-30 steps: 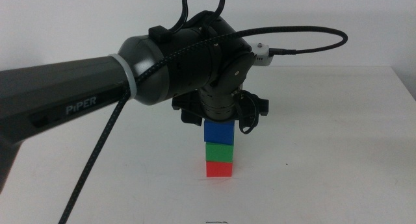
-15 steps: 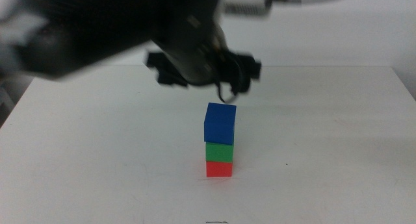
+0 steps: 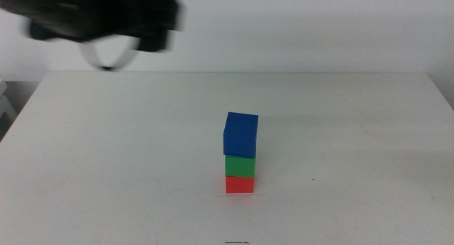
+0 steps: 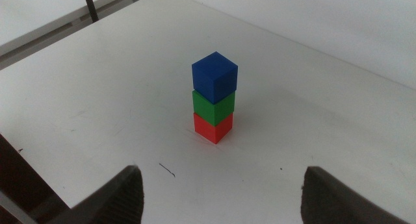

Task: Stack red cubes first, then green, then blue cubes in a specific spot.

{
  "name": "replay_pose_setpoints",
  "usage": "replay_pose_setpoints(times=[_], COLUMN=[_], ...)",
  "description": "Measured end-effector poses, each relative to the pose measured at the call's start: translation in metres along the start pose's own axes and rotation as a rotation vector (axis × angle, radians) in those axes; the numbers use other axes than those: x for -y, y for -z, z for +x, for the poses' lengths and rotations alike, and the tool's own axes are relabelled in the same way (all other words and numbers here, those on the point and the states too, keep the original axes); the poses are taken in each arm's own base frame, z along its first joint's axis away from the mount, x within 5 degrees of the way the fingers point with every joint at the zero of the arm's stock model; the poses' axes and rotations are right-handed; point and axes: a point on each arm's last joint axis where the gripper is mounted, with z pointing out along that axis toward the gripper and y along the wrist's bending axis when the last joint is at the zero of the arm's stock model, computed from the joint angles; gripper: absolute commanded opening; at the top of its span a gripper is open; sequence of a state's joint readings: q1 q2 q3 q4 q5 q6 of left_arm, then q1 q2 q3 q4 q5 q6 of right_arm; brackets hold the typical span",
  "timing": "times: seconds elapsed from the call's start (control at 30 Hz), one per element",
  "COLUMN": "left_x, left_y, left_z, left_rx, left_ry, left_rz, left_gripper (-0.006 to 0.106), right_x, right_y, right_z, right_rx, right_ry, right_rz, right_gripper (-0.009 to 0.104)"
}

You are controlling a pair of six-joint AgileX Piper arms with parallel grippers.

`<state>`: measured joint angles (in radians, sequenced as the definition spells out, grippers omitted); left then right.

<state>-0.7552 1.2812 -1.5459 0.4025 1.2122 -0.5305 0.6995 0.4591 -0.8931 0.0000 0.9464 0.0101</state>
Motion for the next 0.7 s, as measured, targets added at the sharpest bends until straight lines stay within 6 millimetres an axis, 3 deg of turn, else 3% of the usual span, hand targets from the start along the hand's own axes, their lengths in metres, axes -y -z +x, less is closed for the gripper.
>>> replay_pose_setpoints(times=[0.23,0.33,0.53,0.7], left_x=[-0.077,-0.096,-0.106,-0.103], left_y=[0.035,0.051,0.071,0.083], left_z=[0.030,0.051,0.089,0.099], left_rx=[0.204,0.324,0.422,0.471], left_ry=[-0.007,0.000,0.038,0.039], left_rz=[-0.008,-0.029,-0.082,-0.087], left_gripper=[0.094,0.094,0.094,0.094], right_x=[0.000,0.000,0.000,0.000], right_y=[0.000,0.000,0.000,0.000], right_z=[0.000,0.000,0.000,0.000], right_rx=[-0.001,-0.001,-0.001,-0.002], right_ry=[0.000,0.000,0.000,0.000], right_rz=[0.000,0.000,0.000,0.000], right_gripper=[0.062,0.062,0.062,0.062])
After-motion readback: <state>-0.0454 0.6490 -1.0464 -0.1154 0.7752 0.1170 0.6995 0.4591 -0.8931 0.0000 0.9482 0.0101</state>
